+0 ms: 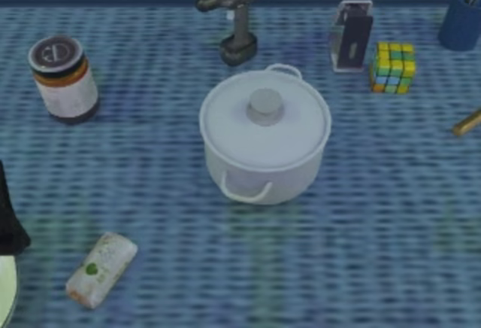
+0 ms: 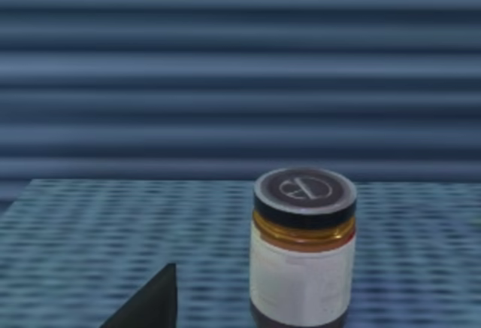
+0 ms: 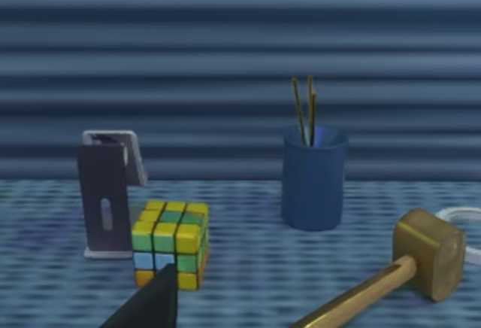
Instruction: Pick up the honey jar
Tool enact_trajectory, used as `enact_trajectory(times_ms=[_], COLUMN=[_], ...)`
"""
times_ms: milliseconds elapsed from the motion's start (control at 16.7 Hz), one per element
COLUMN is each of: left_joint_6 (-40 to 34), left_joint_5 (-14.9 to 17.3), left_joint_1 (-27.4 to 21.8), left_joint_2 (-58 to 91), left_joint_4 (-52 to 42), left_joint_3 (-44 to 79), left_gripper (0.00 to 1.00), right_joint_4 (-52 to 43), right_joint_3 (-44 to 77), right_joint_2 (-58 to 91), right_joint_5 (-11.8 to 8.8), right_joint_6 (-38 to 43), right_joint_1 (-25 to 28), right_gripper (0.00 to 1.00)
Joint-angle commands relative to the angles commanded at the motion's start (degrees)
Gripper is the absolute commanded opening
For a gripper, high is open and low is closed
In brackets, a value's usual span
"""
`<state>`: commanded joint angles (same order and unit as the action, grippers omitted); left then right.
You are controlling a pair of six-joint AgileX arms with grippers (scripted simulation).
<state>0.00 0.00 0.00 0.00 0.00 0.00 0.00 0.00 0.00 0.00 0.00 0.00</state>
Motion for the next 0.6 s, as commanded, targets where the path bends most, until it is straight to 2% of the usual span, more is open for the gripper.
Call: enact_trajectory(times_ms=[300,600], left_joint_6=[0.7,4.3], left_joint_5=[0.9,4.8], left_joint_1=[-0.4,-1.7], left_joint_2=[3.1,18.5], left_joint_4=[-2.2,-13.0], left_joint_3=[3.1,20.4], left_gripper=[1.0,1.0], right_joint_4=[0.0,0.0], right_joint_3=[0.0,0.0], right_joint_2=[0.0,0.0], right_joint_5=[0.0,0.0], right_joint_6=[0.0,0.0], right_joint_1=[0.0,0.0], right_gripper=[1.0,1.0])
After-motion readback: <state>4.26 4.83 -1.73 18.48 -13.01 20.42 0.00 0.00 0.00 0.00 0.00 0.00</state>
